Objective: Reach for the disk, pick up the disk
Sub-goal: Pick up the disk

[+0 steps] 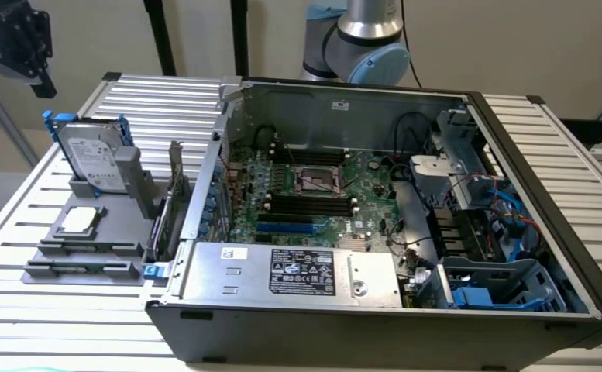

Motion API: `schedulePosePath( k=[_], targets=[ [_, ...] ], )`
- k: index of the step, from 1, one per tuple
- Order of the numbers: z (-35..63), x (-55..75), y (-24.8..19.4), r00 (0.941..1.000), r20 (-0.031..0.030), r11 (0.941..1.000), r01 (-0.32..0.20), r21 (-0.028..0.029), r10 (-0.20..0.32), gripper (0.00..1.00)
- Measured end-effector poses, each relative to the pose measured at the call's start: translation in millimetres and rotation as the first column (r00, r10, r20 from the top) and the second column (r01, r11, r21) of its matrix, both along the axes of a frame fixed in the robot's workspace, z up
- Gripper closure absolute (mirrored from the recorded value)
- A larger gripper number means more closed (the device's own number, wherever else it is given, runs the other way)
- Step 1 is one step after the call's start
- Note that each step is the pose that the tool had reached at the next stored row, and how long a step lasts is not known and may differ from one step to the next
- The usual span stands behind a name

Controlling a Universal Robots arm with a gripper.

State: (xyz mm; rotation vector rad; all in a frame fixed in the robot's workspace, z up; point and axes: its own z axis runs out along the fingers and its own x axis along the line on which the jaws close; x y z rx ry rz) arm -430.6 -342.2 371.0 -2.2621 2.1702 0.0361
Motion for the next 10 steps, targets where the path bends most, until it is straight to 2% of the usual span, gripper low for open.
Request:
schedulePosePath(
  k=[2, 5, 10],
  targets=[
    [-0.2, 0.6, 0.0, 0.9999, 0.0002, 0.9999, -0.016, 0.0018, 0.016, 0.89],
    [-0.2, 2.6, 0.1, 0.9998, -0.0008, 0.9997, -0.022, 0.0089, 0.022, 0.89],
    [-0.2, 2.6, 0.1, 0.9999, -0.0012, 0.9999, -0.013, 0.0092, 0.013, 0.89]
  ],
)
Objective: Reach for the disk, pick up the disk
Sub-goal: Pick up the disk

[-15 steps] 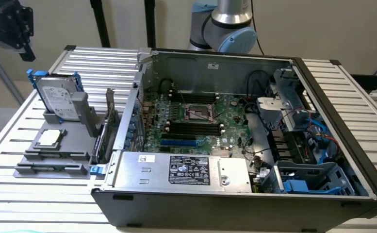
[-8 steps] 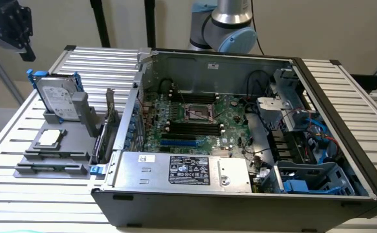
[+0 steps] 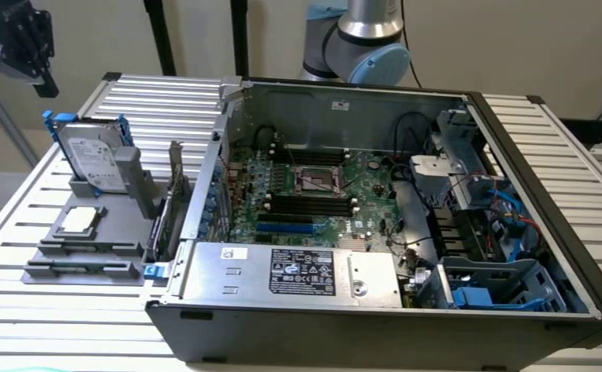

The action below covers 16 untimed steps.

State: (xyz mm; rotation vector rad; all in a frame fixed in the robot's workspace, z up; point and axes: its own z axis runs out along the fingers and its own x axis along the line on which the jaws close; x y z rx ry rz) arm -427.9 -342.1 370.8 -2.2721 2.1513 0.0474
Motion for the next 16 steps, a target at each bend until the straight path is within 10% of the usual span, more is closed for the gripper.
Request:
schedulePosePath(
  k=[7, 16],
  targets=[
    [0.0, 0.1, 0.0, 0.9998, 0.0000, 0.9998, 0.019, 0.0000, -0.019, 0.88],
    [-1.9, 0.3, 0.0, 0.9998, 0.0000, 0.9998, 0.019, 0.0000, -0.019, 0.47]
  ],
)
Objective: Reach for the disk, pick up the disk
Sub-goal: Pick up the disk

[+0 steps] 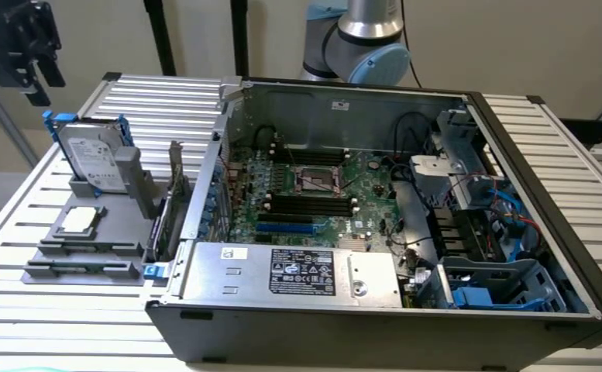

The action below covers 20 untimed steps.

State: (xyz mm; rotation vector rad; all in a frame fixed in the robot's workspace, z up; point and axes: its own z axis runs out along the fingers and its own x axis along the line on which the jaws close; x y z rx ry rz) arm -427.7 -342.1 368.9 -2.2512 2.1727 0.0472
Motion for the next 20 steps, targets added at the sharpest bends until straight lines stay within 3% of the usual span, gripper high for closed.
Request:
schedulePosePath(
  k=[4, 5, 20],
  targets=[
    [-5.7, 1.0, 0.0, 1.0000, 0.0001, 1.0000, 0.000, 0.0000, 0.000, 0.41],
    [-7.4, 1.1, 0.0, 1.0000, -0.0001, 1.0000, 0.000, -0.0001, 0.000, 0.35],
    [-34.6, 2.8, 0.3, 1.0000, -0.0002, 1.0000, 0.000, -0.0004, 0.000, 0.35]
  ],
)
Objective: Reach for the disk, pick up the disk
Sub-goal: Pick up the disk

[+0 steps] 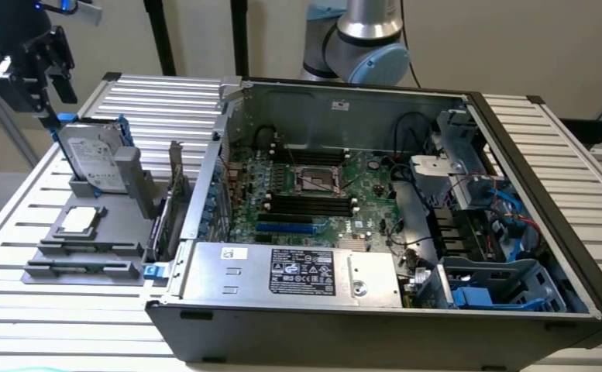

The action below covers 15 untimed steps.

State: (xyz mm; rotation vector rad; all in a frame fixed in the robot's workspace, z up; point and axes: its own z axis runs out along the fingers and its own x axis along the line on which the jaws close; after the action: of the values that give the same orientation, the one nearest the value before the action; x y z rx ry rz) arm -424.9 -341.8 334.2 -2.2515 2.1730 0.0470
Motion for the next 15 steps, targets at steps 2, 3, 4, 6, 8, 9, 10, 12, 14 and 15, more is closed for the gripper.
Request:
schedulePosePath(
  k=[2, 3, 4, 6, 8, 9, 10, 12, 14, 15],
  targets=[
    [-3.7, 0.2, 0.0, 1.0000, 0.0002, 1.0000, 0.000, 0.0000, 0.000, 0.35],
    [-5.4, 0.2, 0.0, 1.0000, 0.0002, 1.0000, 0.000, 0.0000, 0.000, 0.35],
    [-7.2, 0.2, 0.0, 1.0000, 0.0001, 1.0000, 0.000, 0.0000, 0.000, 0.35],
    [-10.8, 0.3, 0.0, 1.0000, 0.0001, 1.0000, 0.000, 0.0000, 0.000, 0.35],
    [-14.6, 0.2, 0.1, 1.0000, 0.0002, 1.0000, 0.000, 0.0000, 0.000, 0.35],
    [-16.4, 0.2, 0.1, 1.0000, 0.0002, 1.0000, 0.000, 0.0001, 0.000, 0.35],
    [-18.2, 0.2, 0.1, 1.0000, 0.0002, 1.0000, 0.000, 0.0000, 0.000, 0.35],
    [-21.9, 0.2, 0.1, 1.0000, 0.0001, 1.0000, 0.000, 0.0000, 0.000, 0.35],
    [-25.5, 0.1, 0.2, 1.0000, 0.0000, 1.0000, -0.001, 0.0000, 0.001, 0.35],
    [-27.3, 0.1, 0.4, 1.0000, 0.0002, 1.0000, -0.001, 0.0000, 0.001, 0.35]
  ],
)
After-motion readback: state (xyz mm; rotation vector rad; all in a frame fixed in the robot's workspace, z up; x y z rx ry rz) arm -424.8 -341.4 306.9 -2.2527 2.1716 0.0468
